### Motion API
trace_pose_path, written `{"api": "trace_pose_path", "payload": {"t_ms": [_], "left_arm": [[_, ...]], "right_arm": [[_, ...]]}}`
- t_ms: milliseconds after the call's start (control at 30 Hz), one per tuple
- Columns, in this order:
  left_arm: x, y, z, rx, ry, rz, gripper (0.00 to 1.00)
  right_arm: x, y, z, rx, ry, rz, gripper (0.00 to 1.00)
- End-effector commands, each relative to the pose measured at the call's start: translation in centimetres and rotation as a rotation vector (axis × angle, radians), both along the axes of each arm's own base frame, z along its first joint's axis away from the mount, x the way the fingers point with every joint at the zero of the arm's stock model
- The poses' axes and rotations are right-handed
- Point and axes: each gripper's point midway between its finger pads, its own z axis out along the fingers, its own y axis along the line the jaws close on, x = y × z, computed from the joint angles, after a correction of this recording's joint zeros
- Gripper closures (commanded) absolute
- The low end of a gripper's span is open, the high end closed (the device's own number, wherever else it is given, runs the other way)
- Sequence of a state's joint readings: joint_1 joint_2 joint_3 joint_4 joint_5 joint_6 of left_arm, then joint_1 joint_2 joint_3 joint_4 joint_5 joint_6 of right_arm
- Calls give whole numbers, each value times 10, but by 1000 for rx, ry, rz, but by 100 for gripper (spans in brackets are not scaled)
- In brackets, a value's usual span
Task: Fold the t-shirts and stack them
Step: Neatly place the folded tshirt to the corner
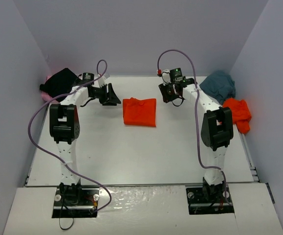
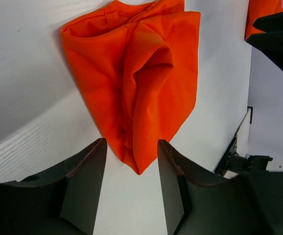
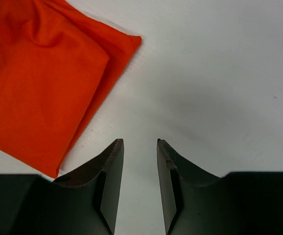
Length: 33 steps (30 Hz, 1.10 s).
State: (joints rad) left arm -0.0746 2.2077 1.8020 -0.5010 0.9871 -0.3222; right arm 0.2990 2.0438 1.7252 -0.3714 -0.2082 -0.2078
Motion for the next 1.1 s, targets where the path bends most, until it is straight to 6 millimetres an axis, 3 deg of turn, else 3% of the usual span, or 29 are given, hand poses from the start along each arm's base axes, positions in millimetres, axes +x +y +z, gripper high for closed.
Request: {"api": "trace_pose_path", "payload": {"t_ms": [0, 267, 333, 467, 533, 600, 733, 800, 900, 1067], "left_arm": [[15, -5, 21, -24, -71, -1, 57], [19, -19, -21, -8, 9, -36, 57], [15, -30, -22, -70, 25, -77, 56], [12, -46, -32, -156, 66, -123, 38], [11, -50, -36, -220, 88, -122, 36], [11, -53, -37, -267, 110, -112, 33], [16, -60, -19, -412, 93, -123, 28], [22, -57, -6, -476, -7, -131, 28], [26, -48, 9, -587, 45, -96, 26], [27, -41, 13, -621, 10, -115, 21]], "right_arm": [[3, 21, 23, 122, -24, 36, 67], [-9, 29, -2, 153, 58, 69, 66], [-9, 28, -2, 150, 58, 69, 66], [-10, 27, -3, 144, 59, 70, 64], [-10, 27, -6, 140, 61, 71, 64], [-10, 26, -6, 137, 62, 70, 62], [-10, 25, -9, 123, 63, 71, 62], [-10, 26, -10, 118, 64, 74, 61], [-11, 28, -13, 114, 70, 79, 61], [-12, 32, -19, 107, 86, 90, 61]]}}
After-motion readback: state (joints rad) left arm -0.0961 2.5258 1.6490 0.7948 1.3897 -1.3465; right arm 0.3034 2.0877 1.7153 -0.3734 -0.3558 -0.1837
